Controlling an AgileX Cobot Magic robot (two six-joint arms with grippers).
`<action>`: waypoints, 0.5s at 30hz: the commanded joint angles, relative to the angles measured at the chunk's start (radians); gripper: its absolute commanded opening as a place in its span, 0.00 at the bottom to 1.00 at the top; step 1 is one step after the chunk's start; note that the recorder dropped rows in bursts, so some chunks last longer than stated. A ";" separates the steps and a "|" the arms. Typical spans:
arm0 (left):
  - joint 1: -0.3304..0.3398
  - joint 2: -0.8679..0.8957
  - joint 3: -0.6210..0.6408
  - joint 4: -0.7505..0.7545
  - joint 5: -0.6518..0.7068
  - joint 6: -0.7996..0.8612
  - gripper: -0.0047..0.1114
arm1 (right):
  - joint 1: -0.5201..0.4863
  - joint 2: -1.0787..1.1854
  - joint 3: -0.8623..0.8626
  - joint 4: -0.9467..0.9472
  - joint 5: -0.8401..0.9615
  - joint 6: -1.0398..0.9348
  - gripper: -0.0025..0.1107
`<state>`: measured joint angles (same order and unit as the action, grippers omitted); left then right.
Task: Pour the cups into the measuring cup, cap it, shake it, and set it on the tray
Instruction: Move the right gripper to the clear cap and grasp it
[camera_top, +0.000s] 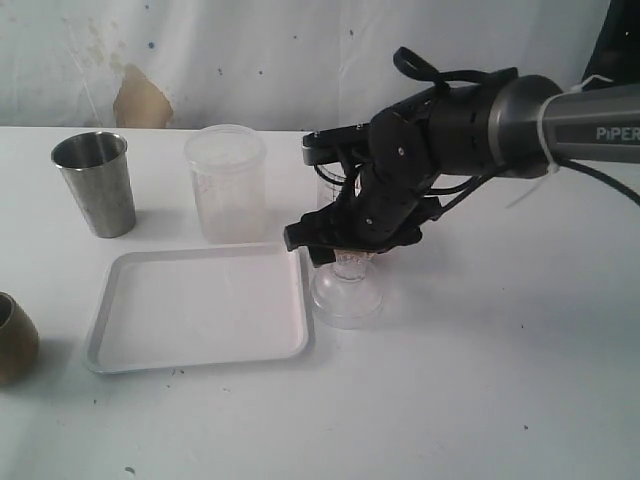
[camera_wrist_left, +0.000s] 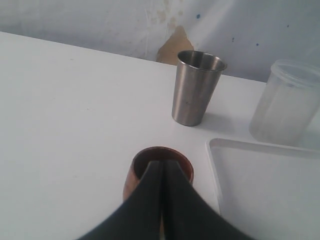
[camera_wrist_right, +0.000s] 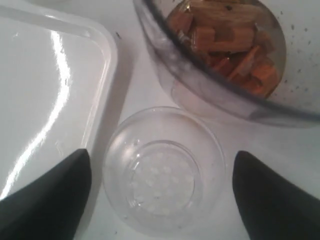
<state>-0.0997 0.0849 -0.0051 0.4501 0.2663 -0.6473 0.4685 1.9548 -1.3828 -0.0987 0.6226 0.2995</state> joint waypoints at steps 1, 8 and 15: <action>-0.008 -0.004 0.005 0.008 -0.003 0.001 0.05 | 0.000 0.014 -0.004 -0.019 -0.025 0.020 0.65; -0.008 -0.004 0.005 0.008 -0.003 0.001 0.05 | 0.000 0.052 -0.004 -0.033 -0.064 0.020 0.64; -0.008 -0.004 0.005 0.008 -0.003 0.001 0.05 | 0.000 0.050 -0.004 -0.033 -0.035 0.020 0.40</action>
<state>-0.0997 0.0849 -0.0051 0.4524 0.2673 -0.6473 0.4685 2.0076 -1.3850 -0.1207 0.5647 0.3137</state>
